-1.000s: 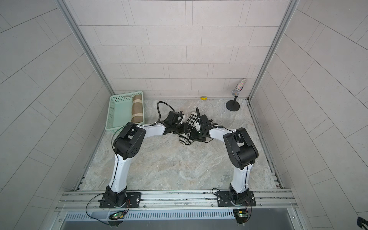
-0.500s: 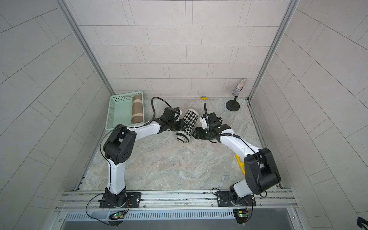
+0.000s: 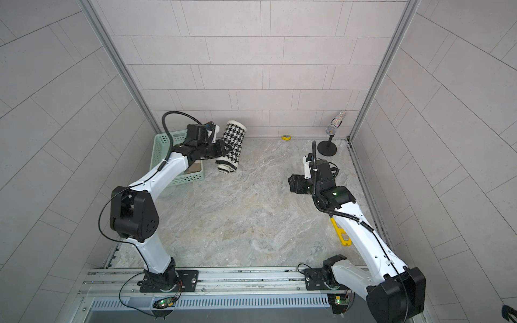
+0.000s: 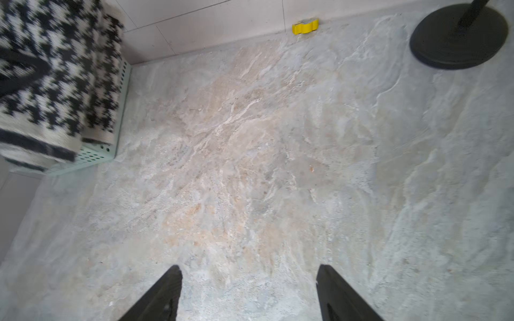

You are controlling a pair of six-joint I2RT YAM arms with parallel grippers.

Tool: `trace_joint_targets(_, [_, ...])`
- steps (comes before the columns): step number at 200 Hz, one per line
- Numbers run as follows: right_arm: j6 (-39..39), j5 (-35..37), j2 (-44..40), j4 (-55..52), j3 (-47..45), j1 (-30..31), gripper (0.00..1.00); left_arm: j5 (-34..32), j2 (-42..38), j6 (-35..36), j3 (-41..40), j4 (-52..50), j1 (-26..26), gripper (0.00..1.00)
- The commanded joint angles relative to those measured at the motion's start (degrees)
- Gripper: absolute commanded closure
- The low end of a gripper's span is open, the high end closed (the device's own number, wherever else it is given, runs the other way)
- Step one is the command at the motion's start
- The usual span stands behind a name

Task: Roll up the scarf and place it into the basket
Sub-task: Place the scarf in the basket.

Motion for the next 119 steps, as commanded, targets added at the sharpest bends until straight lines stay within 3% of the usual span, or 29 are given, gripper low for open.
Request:
trace_joint_targets(1, [-3.5, 6.6, -1.2, -4.7, 0.2, -0.3, 0.08, -1.7, -1.8, 3.5, 3.4, -5.7, 7.5, 1.00])
trace_joint_targets(17, [-3.9, 8.9, -2.0, -5.5, -0.1, -0.6, 0.00, 1.2, -0.6, 3.2, 4.1, -5.4, 13.3, 1.00])
trace_joint_targets(57, [-4.3, 13.3, -4.0, -6.9, -0.8, -0.7, 0.00, 8.9, 6.9, 3.8, 9.3, -6.6, 23.9, 1.00])
trace_joint_targets(119, [-3.6, 17.1, -4.6, -9.4, -1.1, -0.7, 0.00, 10.6, 21.2, 7.8, 19.4, -13.0, 30.9, 1.00])
